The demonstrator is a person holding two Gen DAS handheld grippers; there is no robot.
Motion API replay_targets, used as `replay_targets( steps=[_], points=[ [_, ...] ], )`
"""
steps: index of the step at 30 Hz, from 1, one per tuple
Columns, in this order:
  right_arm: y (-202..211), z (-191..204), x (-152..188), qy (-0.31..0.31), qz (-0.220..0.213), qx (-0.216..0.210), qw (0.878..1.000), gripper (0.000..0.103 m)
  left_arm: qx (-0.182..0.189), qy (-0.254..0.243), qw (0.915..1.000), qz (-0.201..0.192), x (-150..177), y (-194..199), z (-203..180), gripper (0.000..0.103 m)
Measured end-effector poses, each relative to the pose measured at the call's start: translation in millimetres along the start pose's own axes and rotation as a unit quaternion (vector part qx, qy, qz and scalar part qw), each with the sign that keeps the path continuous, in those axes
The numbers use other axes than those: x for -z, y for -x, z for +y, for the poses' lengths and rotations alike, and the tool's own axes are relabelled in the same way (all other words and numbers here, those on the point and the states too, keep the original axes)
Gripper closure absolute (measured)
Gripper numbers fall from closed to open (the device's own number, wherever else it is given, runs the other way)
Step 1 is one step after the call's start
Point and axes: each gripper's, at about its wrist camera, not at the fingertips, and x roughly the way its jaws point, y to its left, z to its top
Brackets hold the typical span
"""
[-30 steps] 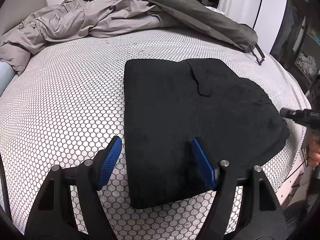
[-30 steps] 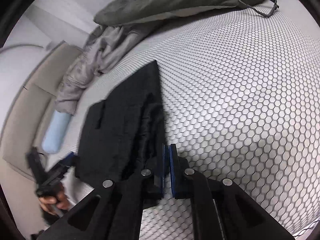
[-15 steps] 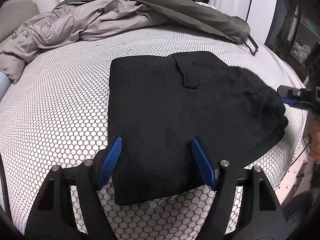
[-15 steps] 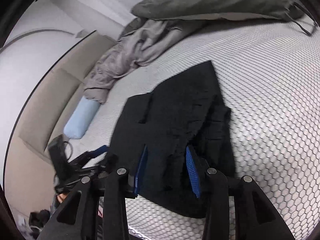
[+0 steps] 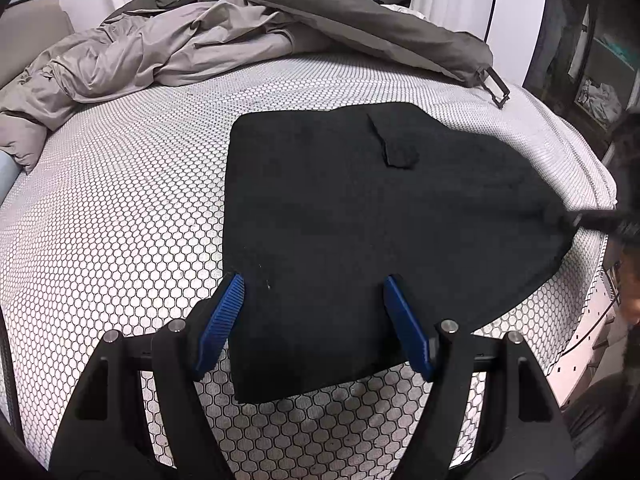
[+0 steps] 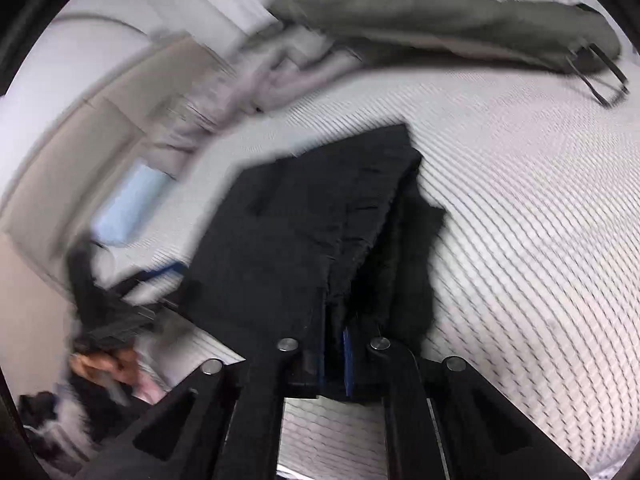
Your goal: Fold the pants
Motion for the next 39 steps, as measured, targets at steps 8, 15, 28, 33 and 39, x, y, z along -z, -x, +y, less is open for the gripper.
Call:
replay_targets(
  steps=[8,15,28,33,39],
  points=[
    [27,-14,-6,-0.028,-0.068,-0.008,0.997,0.051,0.02,0.06,0.9979,-0.01,-6,9,33,0.033],
    [-15,-39,-19,-0.062,-0.02,0.001,0.998,0.06,0.075,0.159,0.9832,0.052,1,-29,73,0.041],
    [-29,-34,-25,-0.089,-0.069,-0.028,0.993,0.078,0.072,0.143,0.9864,0.036,-22,-35,74,0.07],
    [-38,-27,-40,-0.065,-0.048,0.019,0.997,0.069,0.056,0.138,0.9884,0.029,-26,-40,76,0.067],
    [5,8,-31,0.008,-0.113,0.073,0.991,0.065,-0.034,0.06,0.997,-0.037,-19,0,44,0.062]
  ],
)
